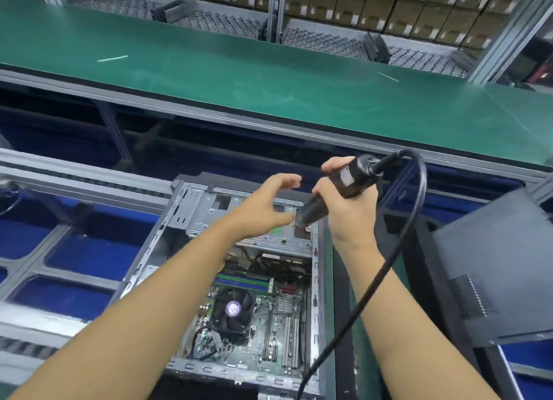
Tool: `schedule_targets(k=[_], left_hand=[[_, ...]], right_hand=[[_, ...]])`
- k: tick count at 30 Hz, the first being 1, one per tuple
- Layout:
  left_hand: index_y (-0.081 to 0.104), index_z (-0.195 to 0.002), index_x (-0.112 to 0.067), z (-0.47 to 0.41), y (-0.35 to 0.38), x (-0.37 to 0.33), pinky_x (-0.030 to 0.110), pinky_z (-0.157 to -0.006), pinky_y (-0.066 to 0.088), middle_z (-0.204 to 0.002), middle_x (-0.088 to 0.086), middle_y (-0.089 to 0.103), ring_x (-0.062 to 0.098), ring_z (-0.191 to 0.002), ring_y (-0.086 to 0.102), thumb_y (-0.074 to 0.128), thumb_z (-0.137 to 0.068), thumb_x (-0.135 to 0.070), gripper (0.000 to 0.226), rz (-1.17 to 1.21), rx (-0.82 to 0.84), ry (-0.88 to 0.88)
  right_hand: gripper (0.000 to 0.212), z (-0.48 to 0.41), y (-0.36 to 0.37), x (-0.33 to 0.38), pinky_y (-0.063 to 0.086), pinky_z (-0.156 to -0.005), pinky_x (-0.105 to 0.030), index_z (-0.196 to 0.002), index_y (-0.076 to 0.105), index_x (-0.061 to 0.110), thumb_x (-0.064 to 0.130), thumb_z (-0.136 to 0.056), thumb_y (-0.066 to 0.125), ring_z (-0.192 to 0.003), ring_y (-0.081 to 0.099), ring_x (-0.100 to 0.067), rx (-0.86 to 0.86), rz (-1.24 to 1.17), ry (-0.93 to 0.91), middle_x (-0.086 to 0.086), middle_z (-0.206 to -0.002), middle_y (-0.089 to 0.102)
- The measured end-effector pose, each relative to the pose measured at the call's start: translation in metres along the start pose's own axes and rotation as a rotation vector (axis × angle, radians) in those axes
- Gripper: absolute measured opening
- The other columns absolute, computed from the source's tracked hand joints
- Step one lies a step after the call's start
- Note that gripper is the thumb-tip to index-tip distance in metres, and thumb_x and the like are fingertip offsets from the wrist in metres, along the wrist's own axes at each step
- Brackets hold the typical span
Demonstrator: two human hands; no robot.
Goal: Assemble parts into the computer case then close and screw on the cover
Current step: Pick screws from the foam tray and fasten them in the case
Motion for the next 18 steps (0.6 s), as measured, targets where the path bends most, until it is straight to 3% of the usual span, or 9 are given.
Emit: schedule_targets(k=[2, 4, 8, 12, 18], left_hand=[[0.054, -0.119, -0.033, 0.007, -0.026, 0.025, 0.018, -0.084, 0.044, -0.118, -0.009, 0.061, 0.007, -0.111, 0.055, 0.056, -0.083, 0.004, 0.051, 0.049, -0.209, -0.100], [0.057, -0.109, -0.027, 0.017, -0.034, 0.054, 0.016, -0.076, 0.045, -0.107, -0.004, 0.062, 0.016, -0.100, 0.057, 0.052, -0.087, 0.006, 0.040, 0.000, -0.289, -0.220], [0.060, -0.116, -0.017, 0.023, -0.011, 0.088, 0.013, -0.070, 0.042, -0.105, -0.004, 0.061, 0.012, -0.093, 0.058, 0.056, -0.093, -0.006, 0.026, -0.213, -0.154, -0.340], [0.065, -0.113, -0.017, 0.008, -0.012, 0.082, 0.031, -0.092, 0.048, -0.110, -0.003, 0.064, 0.016, -0.100, 0.059, 0.059, -0.090, -0.010, 0.025, -0.455, -0.133, -0.281], [0.068, -0.105, -0.028, -0.022, -0.021, 0.079, 0.035, -0.089, 0.049, -0.099, -0.010, 0.055, 0.016, -0.091, 0.058, 0.061, -0.091, -0.018, 0.018, -0.614, -0.021, -0.154]], right_hand=[[0.031, -0.011, -0.007, -0.003, 0.049, -0.066, -0.026, -0.090, 0.058, 0.020, -0.009, -0.080, 0.062, -0.068, 0.052, -0.012, 0.021, -0.031, 0.001, 0.016, -0.078, 0.058], [0.028, -0.017, -0.007, -0.006, 0.048, -0.064, -0.031, -0.086, 0.057, 0.022, -0.005, -0.081, 0.063, -0.066, 0.049, -0.024, 0.046, -0.077, 0.029, 0.014, -0.076, 0.056], [0.024, -0.024, 0.005, -0.014, 0.051, -0.064, -0.040, -0.084, 0.058, 0.020, -0.003, -0.079, 0.064, -0.062, 0.055, -0.024, 0.084, -0.098, 0.067, 0.009, -0.076, 0.060], [0.021, -0.028, 0.020, -0.022, 0.054, -0.066, -0.042, -0.085, 0.058, 0.017, -0.003, -0.082, 0.063, -0.062, 0.058, -0.021, 0.148, -0.032, 0.087, 0.008, -0.075, 0.060], [0.019, -0.041, 0.037, -0.020, 0.053, -0.066, -0.042, -0.082, 0.062, 0.028, 0.010, -0.080, 0.067, -0.059, 0.056, -0.025, 0.128, 0.000, 0.091, 0.000, -0.071, 0.061]])
Point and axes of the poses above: each hand's wrist, its own z-axis away from the middle knuckle, its own y-axis out of the palm, x = y × z, the point moved 8 cm from there along -z, towards the middle knuckle
